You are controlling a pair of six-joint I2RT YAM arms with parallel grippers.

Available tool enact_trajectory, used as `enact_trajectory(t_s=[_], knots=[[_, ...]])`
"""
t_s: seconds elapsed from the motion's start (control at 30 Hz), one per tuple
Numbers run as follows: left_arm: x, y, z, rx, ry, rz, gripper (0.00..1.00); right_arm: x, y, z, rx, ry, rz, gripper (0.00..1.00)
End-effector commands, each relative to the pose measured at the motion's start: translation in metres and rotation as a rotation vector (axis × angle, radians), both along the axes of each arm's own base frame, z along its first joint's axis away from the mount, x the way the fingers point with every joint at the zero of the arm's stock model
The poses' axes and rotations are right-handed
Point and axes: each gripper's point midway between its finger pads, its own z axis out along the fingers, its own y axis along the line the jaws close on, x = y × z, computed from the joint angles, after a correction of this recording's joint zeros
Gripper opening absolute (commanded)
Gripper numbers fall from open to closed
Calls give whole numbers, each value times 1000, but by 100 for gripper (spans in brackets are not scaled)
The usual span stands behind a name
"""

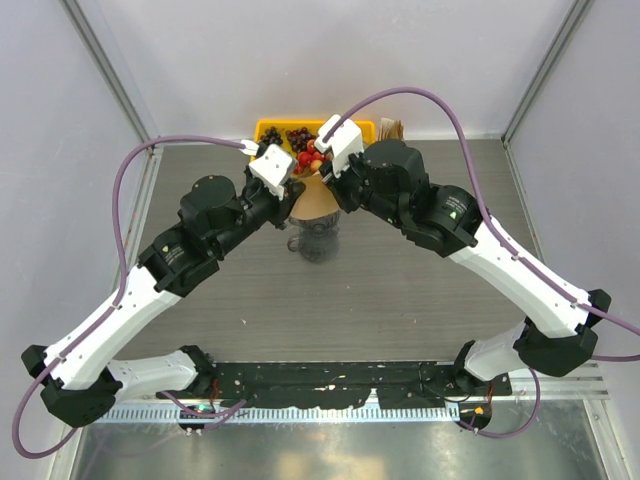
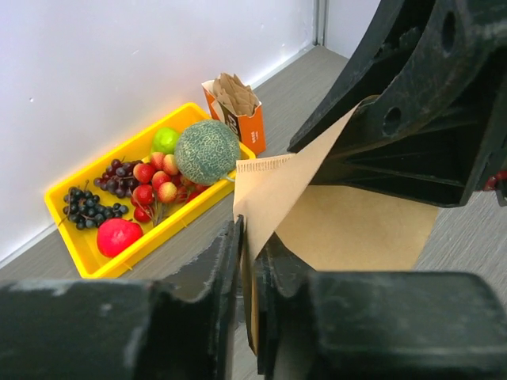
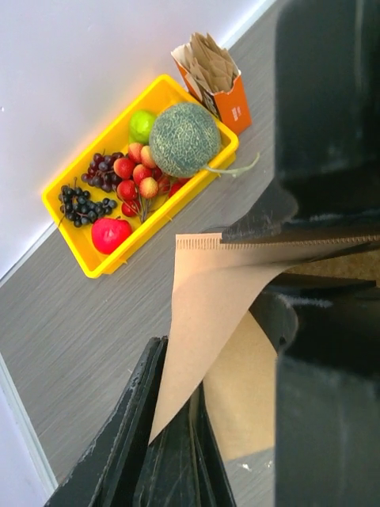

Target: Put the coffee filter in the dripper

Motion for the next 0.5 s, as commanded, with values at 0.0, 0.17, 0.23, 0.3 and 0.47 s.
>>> enact_trajectory(t_s=[0.0,0.17,0.23,0.3,0.47], knots=[[-4,-2,36,-98,-55,-15,22,-4,5,24,78,-18,15,22],[-19,-12,31,-97,-22,-110,37,-6,4,30,96,-23,21,6],[-33,-21,28,-93,1,-198,43,-9,1,33,104,-28,21,5],[-43,-22,28,-102,14,-245,53,-11,-1,32,108,-24,39,5],[-73,-8,49,-202,43,-390,74,-18,-13,20,97,-32,102,5]])
